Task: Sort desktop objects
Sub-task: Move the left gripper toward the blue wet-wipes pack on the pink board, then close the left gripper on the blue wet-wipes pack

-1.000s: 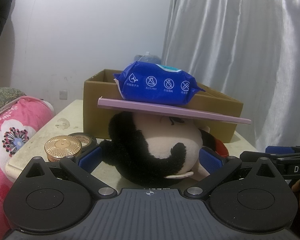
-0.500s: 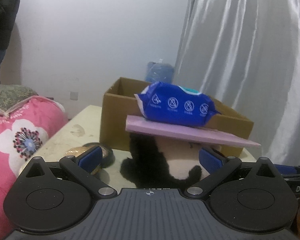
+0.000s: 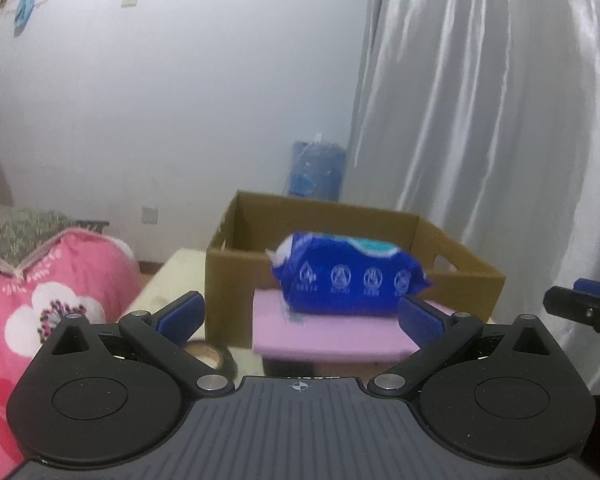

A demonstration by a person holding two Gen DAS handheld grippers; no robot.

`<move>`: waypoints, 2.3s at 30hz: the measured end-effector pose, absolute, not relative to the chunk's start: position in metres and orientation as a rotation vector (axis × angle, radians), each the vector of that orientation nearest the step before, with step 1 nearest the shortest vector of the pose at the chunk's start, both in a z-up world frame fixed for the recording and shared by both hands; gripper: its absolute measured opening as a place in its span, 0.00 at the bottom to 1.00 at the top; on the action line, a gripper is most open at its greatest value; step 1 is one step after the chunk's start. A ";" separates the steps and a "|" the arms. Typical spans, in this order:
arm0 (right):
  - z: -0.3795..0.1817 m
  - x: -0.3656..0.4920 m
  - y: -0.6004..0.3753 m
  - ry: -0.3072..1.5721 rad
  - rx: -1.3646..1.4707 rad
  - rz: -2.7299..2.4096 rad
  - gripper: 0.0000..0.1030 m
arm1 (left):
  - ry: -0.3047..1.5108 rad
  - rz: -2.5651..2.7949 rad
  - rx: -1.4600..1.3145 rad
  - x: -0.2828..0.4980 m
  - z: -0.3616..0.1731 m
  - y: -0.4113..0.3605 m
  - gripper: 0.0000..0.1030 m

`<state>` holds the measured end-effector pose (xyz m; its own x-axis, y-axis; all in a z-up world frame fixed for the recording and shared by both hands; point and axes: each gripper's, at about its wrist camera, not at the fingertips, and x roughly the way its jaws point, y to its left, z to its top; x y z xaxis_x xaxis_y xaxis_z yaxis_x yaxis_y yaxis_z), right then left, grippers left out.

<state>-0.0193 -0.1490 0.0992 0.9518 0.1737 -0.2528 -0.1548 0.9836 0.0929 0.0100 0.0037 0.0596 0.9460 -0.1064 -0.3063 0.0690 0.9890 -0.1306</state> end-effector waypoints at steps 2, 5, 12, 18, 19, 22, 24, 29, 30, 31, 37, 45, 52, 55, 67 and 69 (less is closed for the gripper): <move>0.103 -0.018 -0.147 0.260 0.072 0.176 1.00 | 0.313 -0.091 -0.107 0.011 0.064 0.005 1.00; 0.105 -0.013 -0.140 0.261 0.063 0.183 1.00 | 0.318 -0.086 -0.100 0.013 0.065 0.009 1.00; 0.107 0.000 -0.127 0.277 0.039 0.204 1.00 | 0.336 -0.086 -0.106 0.021 0.063 0.021 1.00; 0.113 0.024 -0.111 0.281 -0.023 0.315 1.00 | 0.334 -0.189 -0.058 0.038 0.058 0.030 1.00; 0.113 0.027 -0.109 0.281 -0.032 0.336 1.00 | 0.337 -0.207 -0.061 0.043 0.058 0.032 1.00; 0.112 0.044 -0.101 0.304 -0.041 0.395 1.00 | 0.348 -0.276 -0.103 0.057 0.055 0.040 1.00; 0.110 0.056 -0.098 0.332 -0.034 0.407 1.00 | 0.360 -0.307 -0.119 0.068 0.053 0.044 1.00; 0.106 0.084 -0.106 0.398 0.024 0.486 1.00 | 0.376 -0.347 -0.089 0.084 0.050 0.052 1.00; 0.105 0.090 -0.107 0.415 0.037 0.494 1.00 | 0.383 -0.363 -0.097 0.087 0.050 0.055 1.00; 0.103 0.096 -0.109 0.433 0.048 0.502 1.00 | 0.393 -0.372 -0.106 0.090 0.049 0.057 1.00; 0.090 0.116 -0.111 0.500 0.077 0.555 1.00 | 0.425 -0.437 -0.107 0.108 0.048 0.060 0.99; 0.085 0.130 -0.107 0.568 0.060 0.604 0.85 | 0.477 -0.546 -0.091 0.120 0.041 0.050 0.95; 0.080 0.138 -0.115 0.633 0.132 0.655 0.78 | 0.496 -0.584 -0.139 0.127 0.036 0.052 0.92; 0.078 0.140 -0.119 0.643 0.152 0.672 0.77 | 0.495 -0.596 -0.151 0.126 0.034 0.053 0.89; 0.085 0.143 -0.122 0.623 0.178 0.727 0.68 | 0.535 -0.634 -0.213 0.129 0.035 0.055 0.77; 0.083 0.146 -0.121 0.647 0.202 0.760 0.67 | 0.548 -0.658 -0.226 0.130 0.037 0.056 0.70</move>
<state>0.1462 -0.1214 0.0834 0.5438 0.6951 -0.4702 -0.5753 0.7167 0.3941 0.1300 0.0562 0.0371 0.6565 -0.6333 -0.4097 0.5174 0.7733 -0.3664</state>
